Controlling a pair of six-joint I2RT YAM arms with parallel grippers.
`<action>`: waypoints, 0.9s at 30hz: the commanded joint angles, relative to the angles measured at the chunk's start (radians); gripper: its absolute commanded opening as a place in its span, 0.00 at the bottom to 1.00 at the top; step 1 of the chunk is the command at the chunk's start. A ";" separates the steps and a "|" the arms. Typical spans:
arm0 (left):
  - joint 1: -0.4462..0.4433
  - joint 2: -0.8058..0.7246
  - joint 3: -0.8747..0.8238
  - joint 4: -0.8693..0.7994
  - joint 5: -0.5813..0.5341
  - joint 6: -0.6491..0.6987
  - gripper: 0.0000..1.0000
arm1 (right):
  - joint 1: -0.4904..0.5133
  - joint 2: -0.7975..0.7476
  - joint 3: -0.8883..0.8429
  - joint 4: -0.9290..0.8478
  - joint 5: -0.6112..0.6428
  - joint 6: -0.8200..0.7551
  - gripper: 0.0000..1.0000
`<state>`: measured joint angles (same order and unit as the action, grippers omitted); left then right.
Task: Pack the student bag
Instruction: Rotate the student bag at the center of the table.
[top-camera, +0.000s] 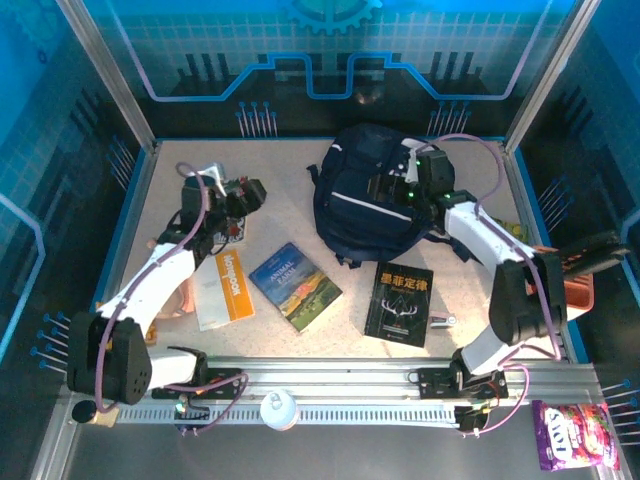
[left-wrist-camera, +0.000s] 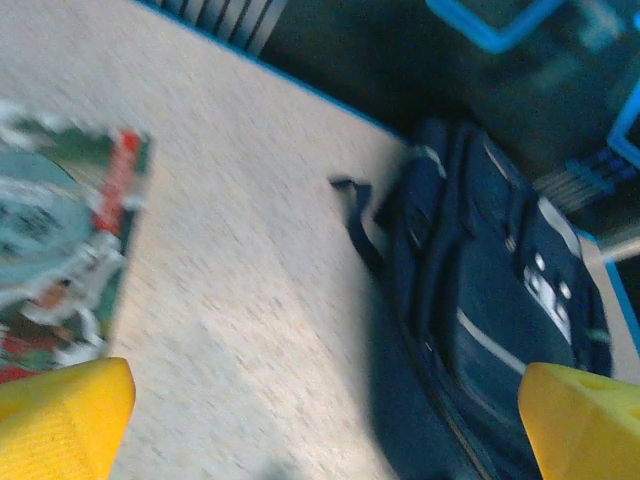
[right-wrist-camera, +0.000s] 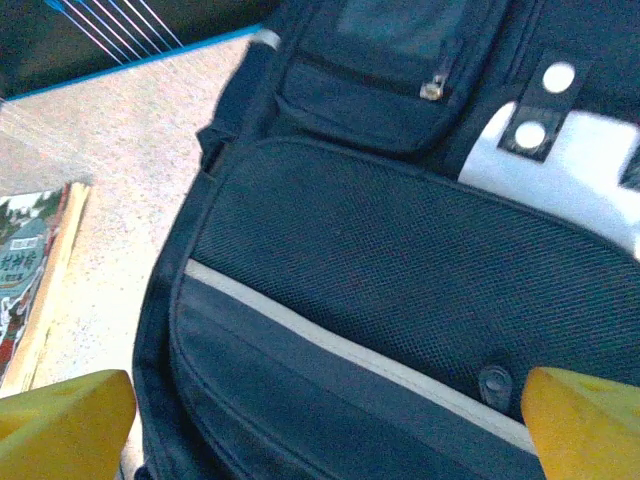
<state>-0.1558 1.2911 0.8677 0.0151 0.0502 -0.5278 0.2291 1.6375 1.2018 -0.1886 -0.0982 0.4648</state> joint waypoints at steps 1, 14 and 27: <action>-0.062 0.058 0.051 -0.033 0.108 -0.092 0.99 | 0.001 0.103 0.111 -0.093 -0.058 0.074 0.97; -0.263 0.350 0.265 0.011 0.236 -0.191 0.96 | 0.027 0.304 0.274 -0.178 -0.023 0.106 0.92; -0.340 0.712 0.565 -0.064 0.285 -0.233 0.84 | -0.025 0.333 0.281 -0.241 -0.016 0.096 0.90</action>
<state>-0.4950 1.9591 1.3911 0.0177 0.3161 -0.7364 0.2192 1.9377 1.4513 -0.3786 -0.1127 0.5610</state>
